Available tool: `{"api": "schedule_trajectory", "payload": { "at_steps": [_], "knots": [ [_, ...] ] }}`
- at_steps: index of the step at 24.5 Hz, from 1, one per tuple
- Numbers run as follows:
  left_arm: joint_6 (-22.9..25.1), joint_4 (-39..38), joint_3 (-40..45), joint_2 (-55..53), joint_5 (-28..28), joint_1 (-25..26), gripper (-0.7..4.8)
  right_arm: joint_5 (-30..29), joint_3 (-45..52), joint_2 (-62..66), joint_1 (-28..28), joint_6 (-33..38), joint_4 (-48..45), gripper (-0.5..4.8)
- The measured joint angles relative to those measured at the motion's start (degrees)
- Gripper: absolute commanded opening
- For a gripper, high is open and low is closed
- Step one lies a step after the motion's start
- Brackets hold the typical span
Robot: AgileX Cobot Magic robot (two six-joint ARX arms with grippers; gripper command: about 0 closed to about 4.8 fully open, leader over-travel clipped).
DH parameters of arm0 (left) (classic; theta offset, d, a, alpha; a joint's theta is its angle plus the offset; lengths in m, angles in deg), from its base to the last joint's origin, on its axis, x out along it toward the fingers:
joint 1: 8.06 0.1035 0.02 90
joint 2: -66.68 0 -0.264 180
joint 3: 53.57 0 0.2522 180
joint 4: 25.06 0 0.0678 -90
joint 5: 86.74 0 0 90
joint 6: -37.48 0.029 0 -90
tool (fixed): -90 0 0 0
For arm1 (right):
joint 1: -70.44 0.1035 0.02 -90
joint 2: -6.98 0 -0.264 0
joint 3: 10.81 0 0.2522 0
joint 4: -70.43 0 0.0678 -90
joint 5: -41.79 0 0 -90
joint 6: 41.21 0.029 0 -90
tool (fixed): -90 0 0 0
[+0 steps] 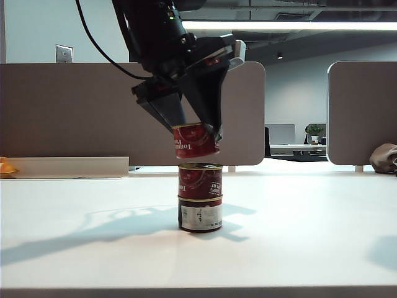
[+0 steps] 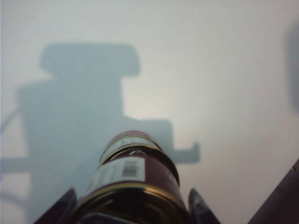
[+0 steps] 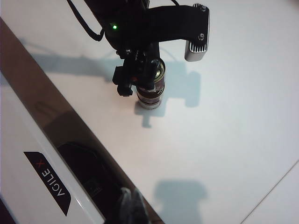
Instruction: Pick up the cans one by one and stack them together.
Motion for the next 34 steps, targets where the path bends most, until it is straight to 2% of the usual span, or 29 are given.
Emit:
{"api": "schedule_trajectory", "payload": {
  "at_steps": [18, 22, 26, 30, 33, 34],
  "knots": [
    [0.22, 1.09, -0.46, -2.71, -0.35, -0.17, 2.47, 0.00, 0.02, -1.31, 0.00, 0.00, 0.00, -0.03],
    [0.20, 1.11, -0.48, -2.71, -0.35, -0.17, 2.90, 0.00, 0.00, -1.79, 0.00, 0.00, 0.00, -0.03],
    [0.20, 0.94, -0.70, -2.86, -0.35, -0.17, 2.93, 0.00, 0.02, -1.79, 0.00, 0.00, 0.00, -0.03],
    [0.20, -1.36, -2.95, -3.13, -0.31, -0.15, 3.51, 0.00, 0.02, -1.79, 0.00, 0.00, 0.00, -0.01],
    [0.20, -1.79, -5.44, -3.06, -0.31, -0.15, 3.50, 0.00, 0.02, -1.79, 0.00, 0.00, 0.00, -0.01],
    [0.20, -3.08, -6.54, -3.06, -0.31, -0.15, 3.33, 0.00, 0.02, -1.79, 0.00, 0.00, 0.00, -0.01]
  ]
}}
